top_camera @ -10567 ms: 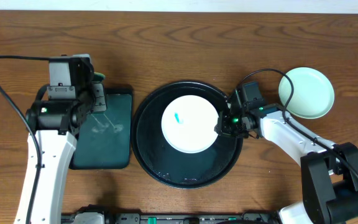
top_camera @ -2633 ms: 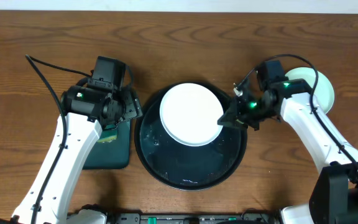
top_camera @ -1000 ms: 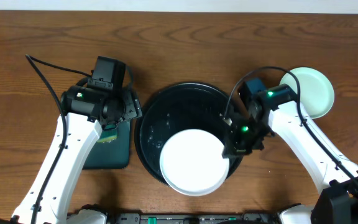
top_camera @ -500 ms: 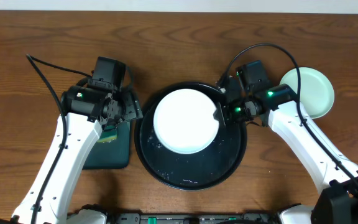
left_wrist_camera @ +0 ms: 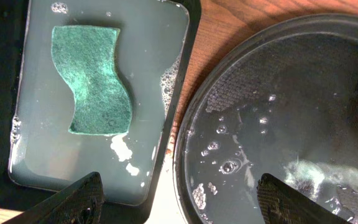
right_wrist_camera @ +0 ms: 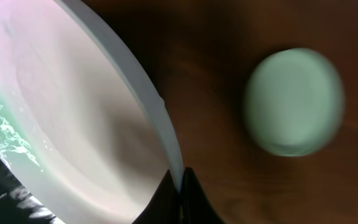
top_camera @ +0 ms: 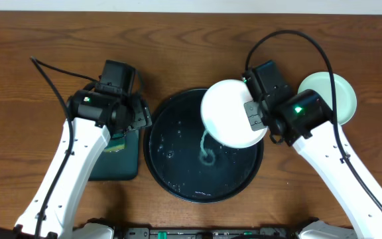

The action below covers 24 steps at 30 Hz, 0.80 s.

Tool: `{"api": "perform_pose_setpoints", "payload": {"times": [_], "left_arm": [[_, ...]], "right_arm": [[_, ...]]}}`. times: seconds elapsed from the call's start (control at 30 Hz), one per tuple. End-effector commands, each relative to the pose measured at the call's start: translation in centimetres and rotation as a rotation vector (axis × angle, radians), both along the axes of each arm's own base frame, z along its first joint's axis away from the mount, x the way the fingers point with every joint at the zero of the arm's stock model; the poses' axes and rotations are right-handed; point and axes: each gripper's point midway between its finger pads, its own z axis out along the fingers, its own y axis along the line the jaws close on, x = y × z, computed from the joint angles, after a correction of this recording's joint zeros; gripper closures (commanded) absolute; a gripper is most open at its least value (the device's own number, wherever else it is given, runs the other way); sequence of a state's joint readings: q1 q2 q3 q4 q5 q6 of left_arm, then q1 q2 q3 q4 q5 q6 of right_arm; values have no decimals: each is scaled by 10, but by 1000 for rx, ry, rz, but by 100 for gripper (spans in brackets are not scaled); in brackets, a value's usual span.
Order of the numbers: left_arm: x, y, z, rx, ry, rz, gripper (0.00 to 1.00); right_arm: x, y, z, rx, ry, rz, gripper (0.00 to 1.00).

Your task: Clean dirty plates on tray and stack at the side

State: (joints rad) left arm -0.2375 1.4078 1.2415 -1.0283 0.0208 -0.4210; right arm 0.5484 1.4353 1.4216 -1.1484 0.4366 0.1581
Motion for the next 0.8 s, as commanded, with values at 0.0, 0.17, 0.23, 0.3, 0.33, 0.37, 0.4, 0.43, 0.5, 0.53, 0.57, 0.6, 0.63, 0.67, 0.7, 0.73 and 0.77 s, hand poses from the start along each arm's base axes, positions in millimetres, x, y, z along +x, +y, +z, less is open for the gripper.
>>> {"api": "perform_pose_setpoints", "payload": {"times": [0.0,0.17,0.23,0.3,0.33,0.37,0.4,0.43,0.5,0.53,0.57,0.6,0.63,0.67,0.7,0.73,0.77], "left_arm": [[1,0,-6,13,22,-9,20],[1,0,-7,14,25,-10,20],[1,0,-7,14,25,-10,20],[1,0,-7,14,25,-10,20],[1,0,-7,14,26,-10,20],[1,0,-7,14,26,-10,20],[1,0,-7,14,26,-10,20],[1,0,-7,14,26,-10,20],[1,0,-7,14,26,-10,20],[1,0,-7,14,26,-10,20],[1,0,-7,14,26,-10,20],[1,0,-7,14,26,-10,20],[1,0,-7,14,26,-10,20],[1,0,-7,14,26,-10,20],[1,0,-7,14,26,-10,20],[1,0,-7,14,26,-10,20],[1,0,-7,14,26,-10,20]], "right_arm": [[7,-16,30,-223,-132,4,99],[2,-1,53,-416,-226,102,99],[-1,6,64,-502,-270,141,99],[-6,17,72,-565,-304,191,99],[-9,23,76,-595,-318,222,99],[-12,29,80,-631,-336,245,99],[-14,34,85,-667,-359,261,99],[-17,38,90,-698,-379,273,99],[-23,47,100,-778,-423,303,99],[-25,51,104,-803,-439,312,99],[-28,56,108,-827,-461,322,99],[-29,60,110,-840,-472,332,99],[-31,64,112,-853,-480,346,99],[-32,68,113,-860,-486,358,99],[-34,71,113,-863,-489,371,99],[-34,74,114,-868,-493,381,99],[-35,76,115,-869,-497,386,99]]}}
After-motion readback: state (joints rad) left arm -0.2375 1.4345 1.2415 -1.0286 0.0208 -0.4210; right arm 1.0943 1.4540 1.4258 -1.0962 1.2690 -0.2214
